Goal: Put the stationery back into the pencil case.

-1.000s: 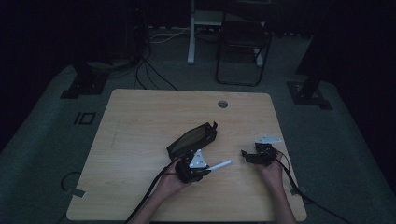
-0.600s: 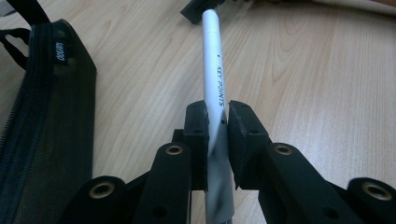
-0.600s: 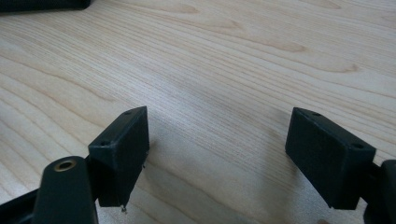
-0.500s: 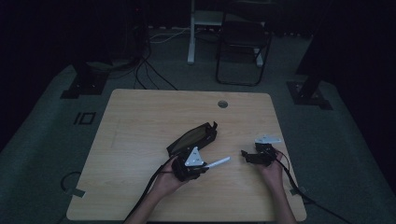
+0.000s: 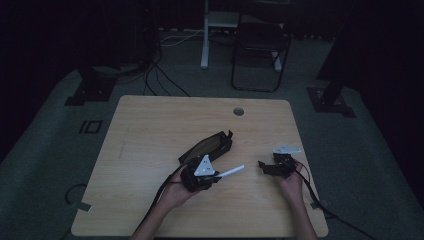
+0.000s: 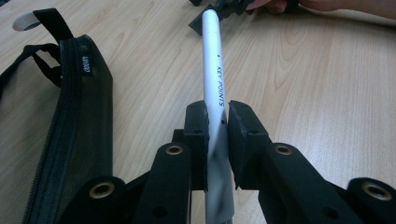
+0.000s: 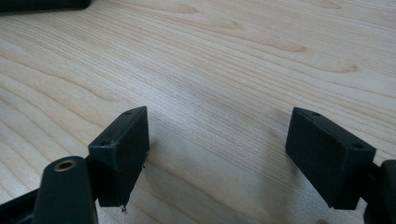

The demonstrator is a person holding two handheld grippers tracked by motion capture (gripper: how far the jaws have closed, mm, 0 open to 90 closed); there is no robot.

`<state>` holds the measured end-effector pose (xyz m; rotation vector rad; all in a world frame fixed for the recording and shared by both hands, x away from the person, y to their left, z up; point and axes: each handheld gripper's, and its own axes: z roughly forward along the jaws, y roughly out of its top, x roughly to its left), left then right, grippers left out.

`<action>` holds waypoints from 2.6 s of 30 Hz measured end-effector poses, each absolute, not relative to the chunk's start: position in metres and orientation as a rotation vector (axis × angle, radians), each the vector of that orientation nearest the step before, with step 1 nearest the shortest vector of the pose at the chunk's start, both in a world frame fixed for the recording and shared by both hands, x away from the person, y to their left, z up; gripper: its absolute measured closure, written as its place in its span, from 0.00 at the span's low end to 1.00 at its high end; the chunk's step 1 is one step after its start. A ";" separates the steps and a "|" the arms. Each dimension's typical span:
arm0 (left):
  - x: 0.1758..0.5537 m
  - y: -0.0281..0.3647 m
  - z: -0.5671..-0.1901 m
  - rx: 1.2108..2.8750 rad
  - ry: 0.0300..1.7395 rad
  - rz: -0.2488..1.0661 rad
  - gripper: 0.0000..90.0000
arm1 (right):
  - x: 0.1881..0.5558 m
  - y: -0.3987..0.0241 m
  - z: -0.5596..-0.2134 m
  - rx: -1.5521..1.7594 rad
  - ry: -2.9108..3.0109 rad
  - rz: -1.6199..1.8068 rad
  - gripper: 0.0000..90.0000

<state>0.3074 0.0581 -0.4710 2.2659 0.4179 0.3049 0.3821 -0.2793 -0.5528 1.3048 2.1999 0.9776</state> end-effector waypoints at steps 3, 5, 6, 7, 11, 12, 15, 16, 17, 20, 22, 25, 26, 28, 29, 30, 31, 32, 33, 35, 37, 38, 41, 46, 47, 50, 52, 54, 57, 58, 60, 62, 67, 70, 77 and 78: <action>0.309 0.061 -0.469 2.269 0.416 0.308 0.88 | 0.382 -0.279 -0.553 1.305 2.200 0.978 0.24; 0.309 0.061 -0.468 2.267 0.417 0.308 0.88 | 0.382 -0.279 -0.553 1.305 2.200 0.978 0.24; 0.309 0.061 -0.468 2.267 0.417 0.308 0.88 | 0.382 -0.279 -0.553 1.305 2.200 0.978 0.24; 0.310 0.063 -0.466 2.266 0.413 0.311 0.88 | 0.382 -0.279 -0.553 1.305 2.200 0.978 0.24; 0.310 0.065 -0.463 2.263 0.409 0.311 0.88 | 0.382 -0.279 -0.553 1.305 2.200 0.978 0.24; 0.310 0.065 -0.463 2.261 0.409 0.312 0.88 | 0.382 -0.279 -0.553 1.305 2.200 0.978 0.24; 0.311 0.067 -0.462 2.257 0.410 0.309 0.88 | 0.382 -0.279 -0.553 1.305 2.200 0.978 0.24; 0.311 0.067 -0.462 2.255 0.410 0.307 0.88 | 0.382 -0.279 -0.553 1.305 2.200 0.978 0.24; 0.311 0.067 -0.462 2.254 0.409 0.305 0.88 | 0.382 -0.279 -0.553 1.305 2.200 0.978 0.24; 0.312 0.068 -0.460 2.255 0.406 0.307 0.88 | 0.382 -0.279 -0.553 1.305 2.200 0.978 0.24; 0.312 0.069 -0.459 2.255 0.404 0.308 0.88 | 0.382 -0.279 -0.553 1.305 2.200 0.978 0.24; 0.312 0.070 -0.458 2.250 0.405 0.306 0.88 | 0.382 -0.279 -0.553 1.305 2.200 0.978 0.24; 0.313 0.071 -0.458 2.252 0.403 0.306 0.88 | 0.382 -0.279 -0.553 1.305 2.200 0.978 0.24; 0.313 0.072 -0.457 2.251 0.404 0.306 0.88 | 0.382 -0.279 -0.553 1.305 2.200 0.978 0.24; 0.313 0.072 -0.457 2.250 0.405 0.305 0.88 | 0.382 -0.279 -0.553 1.305 2.200 0.978 0.24; 0.313 0.072 -0.457 2.247 0.406 0.303 0.88 | 0.382 -0.279 -0.553 1.305 2.200 0.978 0.24; 0.313 0.073 -0.457 2.248 0.405 0.303 0.88 | 0.382 -0.279 -0.553 1.305 2.200 0.978 0.24; 0.313 0.073 -0.456 2.245 0.406 0.302 0.88 | 0.382 -0.279 -0.553 1.305 2.200 0.978 0.24; 0.313 0.074 -0.456 2.246 0.405 0.304 0.88 | 0.382 -0.279 -0.553 1.305 2.200 0.978 0.24; 0.313 0.074 -0.455 2.247 0.404 0.306 0.88 | 0.382 -0.279 -0.553 1.305 2.200 0.978 0.24; 0.314 0.075 -0.453 2.246 0.404 0.310 0.88 | 0.382 -0.279 -0.553 1.305 2.200 0.978 0.24; 0.314 0.076 -0.453 2.247 0.402 0.312 0.88 | 0.382 -0.279 -0.553 1.305 2.200 0.978 0.24; 0.314 0.077 -0.451 2.244 0.403 0.311 0.88 | 0.382 -0.279 -0.553 1.305 2.200 0.978 0.24; 0.315 0.080 -0.449 2.239 0.406 0.315 0.88 | 0.382 -0.279 -0.553 1.305 2.200 0.978 0.24; 0.316 0.081 -0.448 2.238 0.407 0.314 0.88 | 0.382 -0.279 -0.553 1.305 2.200 0.978 0.24; 0.316 0.083 -0.447 2.236 0.411 0.314 0.88 | 0.382 -0.279 -0.553 1.305 2.200 0.978 0.24; 0.317 0.084 -0.446 2.232 0.414 0.314 0.88 | 0.382 -0.279 -0.553 1.305 2.200 0.978 0.24; 0.317 0.086 -0.444 2.230 0.417 0.317 0.88 | 0.382 -0.279 -0.553 1.305 2.200 0.977 0.24; 0.318 0.088 -0.442 2.226 0.420 0.320 0.88 | 0.382 -0.279 -0.553 1.305 2.200 0.978 0.24; 0.319 0.089 -0.441 2.225 0.420 0.324 0.88 | 0.382 -0.279 -0.553 1.305 2.200 0.978 0.24; 0.319 0.091 -0.439 2.220 0.423 0.321 0.88 | 0.382 -0.279 -0.553 1.304 2.200 0.978 0.24; 0.320 0.093 -0.438 2.218 0.428 0.325 0.88 | 0.382 -0.279 -0.553 1.305 2.200 0.978 0.24; 0.321 0.095 -0.435 2.210 0.434 0.335 0.88 | 0.382 -0.279 -0.553 1.305 2.200 0.978 0.24; 0.321 0.096 -0.433 2.207 0.434 0.340 0.88 | 0.382 -0.279 -0.553 1.305 2.200 0.978 0.24; 0.322 0.100 -0.431 2.203 0.441 0.348 0.88 | 0.382 -0.279 -0.553 1.305 2.200 0.978 0.24; 0.322 0.101 -0.430 2.203 0.444 0.349 0.88 | 0.382 -0.279 -0.553 1.304 2.200 0.978 0.24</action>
